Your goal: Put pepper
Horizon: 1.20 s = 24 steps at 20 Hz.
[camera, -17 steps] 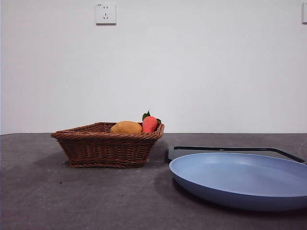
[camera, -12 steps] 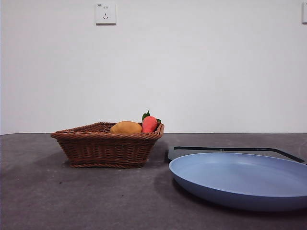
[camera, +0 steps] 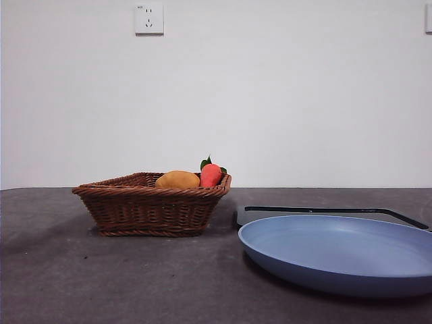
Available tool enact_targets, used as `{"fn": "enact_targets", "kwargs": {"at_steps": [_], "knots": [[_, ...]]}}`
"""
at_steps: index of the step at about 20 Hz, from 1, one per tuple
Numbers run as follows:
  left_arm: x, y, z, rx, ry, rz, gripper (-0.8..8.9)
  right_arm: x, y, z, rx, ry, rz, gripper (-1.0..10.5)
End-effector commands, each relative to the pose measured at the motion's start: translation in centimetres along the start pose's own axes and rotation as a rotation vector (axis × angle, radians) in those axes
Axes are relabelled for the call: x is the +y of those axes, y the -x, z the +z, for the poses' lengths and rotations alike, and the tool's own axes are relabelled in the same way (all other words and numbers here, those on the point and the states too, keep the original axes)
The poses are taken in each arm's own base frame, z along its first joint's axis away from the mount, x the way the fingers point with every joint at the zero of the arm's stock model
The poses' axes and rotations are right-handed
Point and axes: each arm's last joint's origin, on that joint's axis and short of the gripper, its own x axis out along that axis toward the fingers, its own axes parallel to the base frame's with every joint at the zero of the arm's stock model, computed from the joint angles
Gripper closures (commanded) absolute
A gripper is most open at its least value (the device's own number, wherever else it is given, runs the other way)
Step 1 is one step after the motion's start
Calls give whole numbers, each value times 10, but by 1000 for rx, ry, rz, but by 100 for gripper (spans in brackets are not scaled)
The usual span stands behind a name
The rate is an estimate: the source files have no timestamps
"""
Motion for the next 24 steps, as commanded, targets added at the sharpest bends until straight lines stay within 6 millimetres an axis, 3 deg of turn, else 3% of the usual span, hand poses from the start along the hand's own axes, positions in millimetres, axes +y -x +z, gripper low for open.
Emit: {"fn": "enact_targets", "kwargs": {"at_steps": [1, 12, 16, 17, 19, 20, 22, 24], "knots": [[-5, -3, 13, 67, -65, -48, 807, 7, -3, 17, 107, 56, 15, 941], [-16, -5, 35, 330, -111, -166, 807, 22, -12, 58, 604, 211, 1, 941], [-17, -2, 36, 367, -136, -165, 803, 22, -14, 59, 656, 215, -1, 934], [-17, -2, 35, 368, -135, -165, 787, 22, -14, 59, 656, 215, 0, 934], [-17, -2, 36, 368, -133, -163, 615, 22, -14, 59, 660, 213, 0, 881], [-17, -2, 36, 368, -132, -163, 518, 22, -14, 59, 662, 209, -1, 787], [-17, -2, 35, 369, -129, -163, 487, 21, -14, 59, 664, 191, -8, 635], [-17, -2, 36, 370, -113, -160, 487, 21, -16, 58, 672, 185, -11, 625]]}}
